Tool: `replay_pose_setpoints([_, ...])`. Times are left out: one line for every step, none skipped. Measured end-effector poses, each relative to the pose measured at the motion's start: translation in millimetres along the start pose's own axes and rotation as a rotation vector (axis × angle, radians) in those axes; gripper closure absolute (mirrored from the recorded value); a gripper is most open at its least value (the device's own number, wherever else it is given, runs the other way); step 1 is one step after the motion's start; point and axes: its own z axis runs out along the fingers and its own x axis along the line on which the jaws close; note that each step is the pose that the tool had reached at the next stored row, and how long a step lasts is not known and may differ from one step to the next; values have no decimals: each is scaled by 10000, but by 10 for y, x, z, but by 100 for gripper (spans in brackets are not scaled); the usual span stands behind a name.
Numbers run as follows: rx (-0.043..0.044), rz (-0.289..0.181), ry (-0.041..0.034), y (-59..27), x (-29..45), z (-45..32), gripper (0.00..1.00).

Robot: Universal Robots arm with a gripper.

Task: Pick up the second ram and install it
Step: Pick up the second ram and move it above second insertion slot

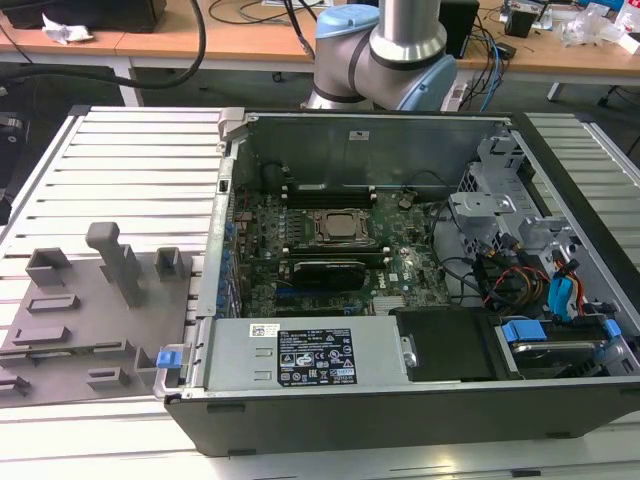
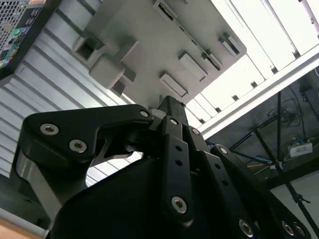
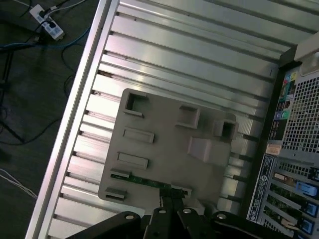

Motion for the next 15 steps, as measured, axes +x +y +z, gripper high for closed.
replay_pose_setpoints([-7,-306,14,0,0,0,89])
replay_pose_setpoints([-11,-454,21,0,0,0,89])
replay_pose_setpoints([-15,-665,30,0,0,0,89])
replay_pose_setpoints([-19,-810,36,0,0,0,89])
replay_pose_setpoints([-21,-903,41,0,0,0,89])
replay_pose_setpoints([-24,-1042,48,0,0,0,89])
replay_pose_setpoints([-27,-1150,52,0,0,0,89])
replay_pose_setpoints([-29,-1250,57,0,0,0,89])
replay_pose_setpoints([-34,-1432,65,0,0,0,89])
replay_pose_setpoints([-36,-1530,69,0,0,0,89])
replay_pose_setpoints([-38,-1636,74,0,0,0,89])
replay_pose_setpoints([-44,-1889,86,0,0,0,89])
replay_pose_setpoints([-50,-2148,98,0,0,0,89])
replay_pose_setpoints([-54,-2314,105,0,0,0,89])
replay_pose_setpoints([-60,-2569,116,0,0,0,89])
